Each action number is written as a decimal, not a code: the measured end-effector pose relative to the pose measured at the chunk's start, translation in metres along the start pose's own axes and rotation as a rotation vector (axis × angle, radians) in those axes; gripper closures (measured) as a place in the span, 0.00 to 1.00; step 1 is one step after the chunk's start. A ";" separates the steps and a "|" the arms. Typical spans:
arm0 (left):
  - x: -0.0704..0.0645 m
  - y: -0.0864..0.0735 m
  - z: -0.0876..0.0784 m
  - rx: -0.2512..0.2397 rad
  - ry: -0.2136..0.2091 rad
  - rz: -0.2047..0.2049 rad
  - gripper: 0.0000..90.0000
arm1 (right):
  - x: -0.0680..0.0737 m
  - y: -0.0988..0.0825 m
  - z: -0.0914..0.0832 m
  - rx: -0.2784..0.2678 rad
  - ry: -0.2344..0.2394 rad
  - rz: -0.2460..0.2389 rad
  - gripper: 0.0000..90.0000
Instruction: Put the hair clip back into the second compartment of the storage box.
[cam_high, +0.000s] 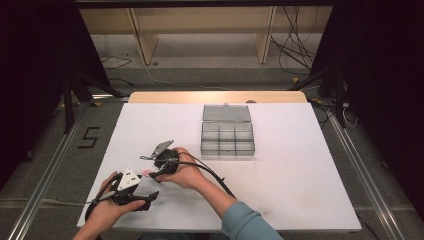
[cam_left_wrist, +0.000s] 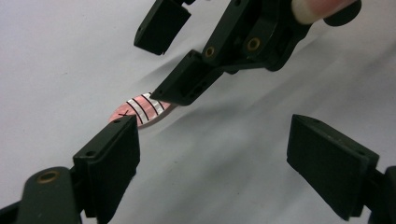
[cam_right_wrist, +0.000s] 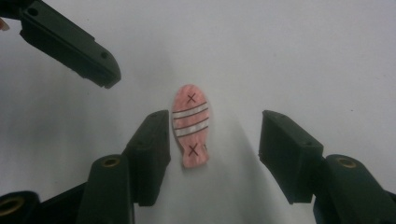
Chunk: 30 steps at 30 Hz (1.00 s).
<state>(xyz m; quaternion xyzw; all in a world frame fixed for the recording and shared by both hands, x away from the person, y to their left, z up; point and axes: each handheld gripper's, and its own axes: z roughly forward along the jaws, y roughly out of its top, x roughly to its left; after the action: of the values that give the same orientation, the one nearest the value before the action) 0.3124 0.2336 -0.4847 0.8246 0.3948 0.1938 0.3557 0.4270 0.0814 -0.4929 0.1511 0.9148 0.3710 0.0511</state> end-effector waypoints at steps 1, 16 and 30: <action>0.000 0.000 0.000 0.001 0.000 0.003 0.19 | 0.000 0.000 0.002 0.002 -0.002 -0.004 0.50; 0.000 0.000 0.000 -0.002 0.001 -0.006 0.19 | 0.004 0.003 0.014 0.028 0.014 -0.020 0.65; 0.001 0.000 0.000 -0.002 0.002 -0.006 0.19 | 0.003 0.002 0.013 0.021 0.019 -0.024 0.81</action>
<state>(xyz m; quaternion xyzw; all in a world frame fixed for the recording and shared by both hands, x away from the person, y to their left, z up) 0.3125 0.2342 -0.4847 0.8229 0.3972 0.1939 0.3569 0.4274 0.0918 -0.5009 0.1372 0.9209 0.3620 0.0453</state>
